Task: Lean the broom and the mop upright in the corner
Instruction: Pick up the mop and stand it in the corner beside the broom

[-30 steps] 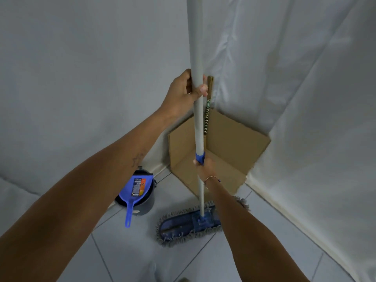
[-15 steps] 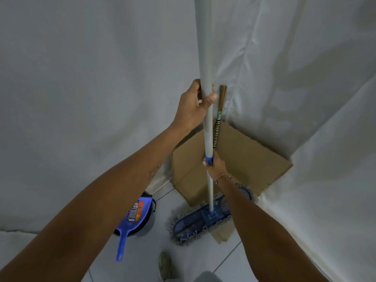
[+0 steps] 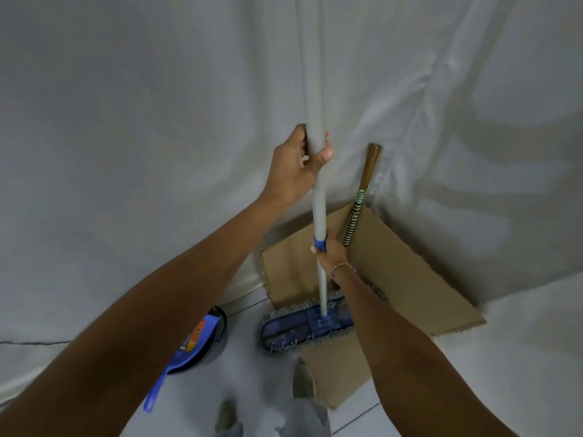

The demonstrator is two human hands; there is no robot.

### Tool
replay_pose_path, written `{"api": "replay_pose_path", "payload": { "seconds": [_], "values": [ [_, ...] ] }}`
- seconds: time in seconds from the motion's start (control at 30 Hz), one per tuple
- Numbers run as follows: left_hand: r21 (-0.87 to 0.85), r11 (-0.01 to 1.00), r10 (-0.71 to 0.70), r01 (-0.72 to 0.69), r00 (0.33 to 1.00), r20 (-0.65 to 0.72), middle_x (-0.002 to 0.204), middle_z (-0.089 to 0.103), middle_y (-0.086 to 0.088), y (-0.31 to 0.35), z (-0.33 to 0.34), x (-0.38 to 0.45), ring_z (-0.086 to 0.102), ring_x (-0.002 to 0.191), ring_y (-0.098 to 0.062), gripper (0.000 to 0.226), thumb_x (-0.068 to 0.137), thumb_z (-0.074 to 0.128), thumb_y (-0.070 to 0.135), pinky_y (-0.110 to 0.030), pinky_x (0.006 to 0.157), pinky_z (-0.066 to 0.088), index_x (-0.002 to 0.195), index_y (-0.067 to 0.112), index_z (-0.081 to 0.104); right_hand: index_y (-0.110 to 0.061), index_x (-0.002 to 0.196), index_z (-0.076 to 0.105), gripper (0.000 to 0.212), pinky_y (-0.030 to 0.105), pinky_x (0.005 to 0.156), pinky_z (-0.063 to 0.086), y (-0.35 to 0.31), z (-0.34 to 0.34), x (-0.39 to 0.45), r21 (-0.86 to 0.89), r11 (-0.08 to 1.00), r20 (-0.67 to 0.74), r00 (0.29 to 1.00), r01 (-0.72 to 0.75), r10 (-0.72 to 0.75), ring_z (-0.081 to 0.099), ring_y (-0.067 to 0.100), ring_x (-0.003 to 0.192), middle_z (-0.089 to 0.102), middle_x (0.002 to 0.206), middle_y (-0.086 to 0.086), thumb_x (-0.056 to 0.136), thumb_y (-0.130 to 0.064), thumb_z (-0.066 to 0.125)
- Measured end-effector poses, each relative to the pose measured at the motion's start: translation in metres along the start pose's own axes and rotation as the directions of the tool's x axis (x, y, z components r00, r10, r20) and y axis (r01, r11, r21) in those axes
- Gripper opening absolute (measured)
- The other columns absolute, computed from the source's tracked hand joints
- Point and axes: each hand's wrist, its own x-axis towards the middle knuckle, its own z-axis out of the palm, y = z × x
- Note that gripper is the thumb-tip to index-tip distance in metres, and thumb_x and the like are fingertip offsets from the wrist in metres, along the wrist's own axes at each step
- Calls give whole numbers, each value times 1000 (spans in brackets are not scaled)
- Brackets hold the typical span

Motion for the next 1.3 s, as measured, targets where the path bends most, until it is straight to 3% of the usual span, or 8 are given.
{"api": "replay_pose_path", "payload": {
  "seconds": [0.07,0.23,0.37,0.47,0.8,1.07,1.2,1.3],
  "values": [
    [42,999,-32,32,999,1,94,65,-3,-12,7,12,65,91,-17,31,86,64,15,-10,80,51,113,4,54,-3,112,46,26,30,77,42,5,-1,15,-42,999,43,999,2,-1,50,20,86,54,97,12,88,-9,54],
    [90,988,-129,127,992,14,91,66,-2,-37,20,38,67,94,-21,28,84,65,12,-34,91,55,109,4,55,-4,110,45,27,34,74,45,20,-1,54,-47,998,98,994,-36,40,55,27,86,53,91,9,87,-11,57],
    [94,977,-195,190,980,46,104,69,-9,-52,20,59,66,101,-21,31,86,64,16,-37,96,53,113,4,55,-4,113,45,30,32,75,44,25,2,77,-24,998,126,991,-51,54,53,23,84,52,92,8,87,-11,58],
    [45,957,-288,285,951,110,119,67,-10,-55,19,78,64,107,-17,35,91,56,22,-29,97,51,121,4,52,-5,113,45,31,33,75,44,30,1,95,-7,998,129,989,-70,70,53,24,84,52,92,8,86,-11,58],
    [111,941,-326,319,944,53,102,68,-8,-78,14,106,63,107,-25,29,91,50,29,-47,102,48,111,7,55,-5,115,48,33,35,81,47,29,9,126,34,996,142,987,-86,80,53,23,86,53,95,8,85,-10,60],
    [176,913,-385,367,920,80,122,64,-9,-81,7,111,58,113,-17,42,95,44,39,-22,93,46,115,6,59,-5,115,51,41,34,83,45,27,1,137,64,991,213,972,-119,103,54,24,88,56,98,7,79,-13,69],
    [247,894,-392,374,920,25,88,61,2,-78,2,104,58,87,-13,38,93,44,44,-32,87,48,92,10,60,-3,112,54,39,43,89,51,36,-2,137,67,989,194,974,-134,118,62,35,98,65,107,21,76,-6,69],
    [235,895,-390,378,921,2,111,65,-4,-75,-5,89,60,109,-18,35,95,45,38,-35,102,46,112,11,61,-4,117,53,43,46,96,49,45,-3,131,42,994,174,980,-104,95,59,31,105,63,115,15,76,-3,67]
  ]
}}
